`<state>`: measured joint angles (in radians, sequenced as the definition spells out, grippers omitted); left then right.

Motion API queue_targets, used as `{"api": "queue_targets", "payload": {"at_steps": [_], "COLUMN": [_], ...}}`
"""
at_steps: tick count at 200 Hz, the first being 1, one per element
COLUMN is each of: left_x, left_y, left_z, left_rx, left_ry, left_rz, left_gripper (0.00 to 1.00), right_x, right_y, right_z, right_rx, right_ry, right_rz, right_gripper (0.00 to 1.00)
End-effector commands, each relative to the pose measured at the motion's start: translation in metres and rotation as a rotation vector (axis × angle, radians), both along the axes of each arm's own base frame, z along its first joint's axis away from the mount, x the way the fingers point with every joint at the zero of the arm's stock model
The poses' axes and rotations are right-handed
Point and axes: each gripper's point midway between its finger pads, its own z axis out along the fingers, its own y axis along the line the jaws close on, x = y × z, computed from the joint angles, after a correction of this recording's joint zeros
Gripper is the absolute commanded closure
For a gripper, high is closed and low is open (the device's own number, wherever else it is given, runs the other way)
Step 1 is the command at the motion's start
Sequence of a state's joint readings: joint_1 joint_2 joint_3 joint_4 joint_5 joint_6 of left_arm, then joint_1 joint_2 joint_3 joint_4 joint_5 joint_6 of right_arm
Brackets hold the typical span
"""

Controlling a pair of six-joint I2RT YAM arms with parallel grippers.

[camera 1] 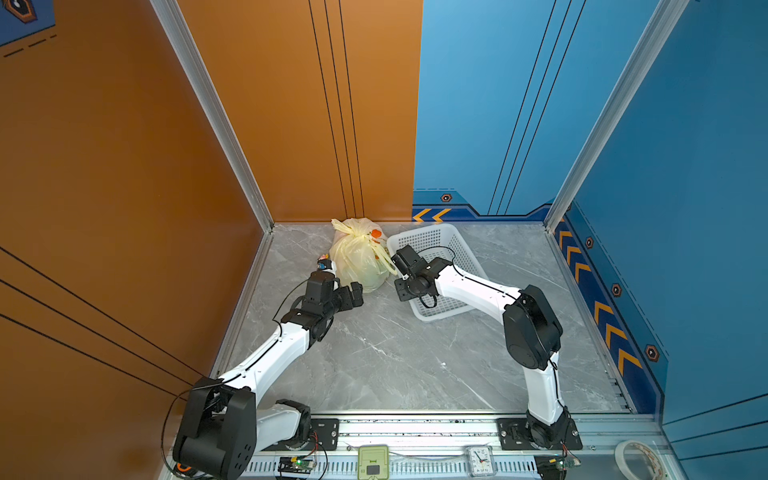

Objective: Untie the knot of the plastic bag and take out the fruit

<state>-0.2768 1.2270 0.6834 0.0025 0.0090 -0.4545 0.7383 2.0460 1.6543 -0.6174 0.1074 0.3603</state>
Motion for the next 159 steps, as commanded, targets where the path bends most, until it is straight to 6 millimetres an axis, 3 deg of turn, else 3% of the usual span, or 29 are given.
{"api": "queue_targets", "payload": {"at_steps": [1, 83, 140, 144, 159], "left_x": [0.007, 0.016, 0.027, 0.028, 0.031], "left_y": [-0.012, -0.048, -0.07, -0.071, -0.075], "left_z": [0.011, 0.003, 0.0, 0.0, -0.002], "left_rx": [-0.019, -0.044, -0.048, -0.049, -0.052], "left_ry": [-0.009, 0.04, 0.058, 0.061, 0.068], "left_rz": [-0.026, -0.109, -0.158, -0.161, -0.168], "left_gripper": [0.01, 0.02, 0.02, 0.02, 0.02], "right_x": [0.001, 0.055, 0.087, 0.088, 0.094], "right_y": [-0.029, -0.138, -0.213, -0.219, -0.239], "right_z": [0.003, -0.006, -0.01, -0.023, -0.026], "right_rx": [-0.015, -0.064, -0.132, -0.141, -0.165], "right_ry": [0.026, 0.062, 0.076, 0.101, 0.105], "right_rz": [-0.058, -0.169, -0.23, -0.236, -0.26], "right_gripper": [0.71, 0.81, 0.82, 0.82, 0.82]}}
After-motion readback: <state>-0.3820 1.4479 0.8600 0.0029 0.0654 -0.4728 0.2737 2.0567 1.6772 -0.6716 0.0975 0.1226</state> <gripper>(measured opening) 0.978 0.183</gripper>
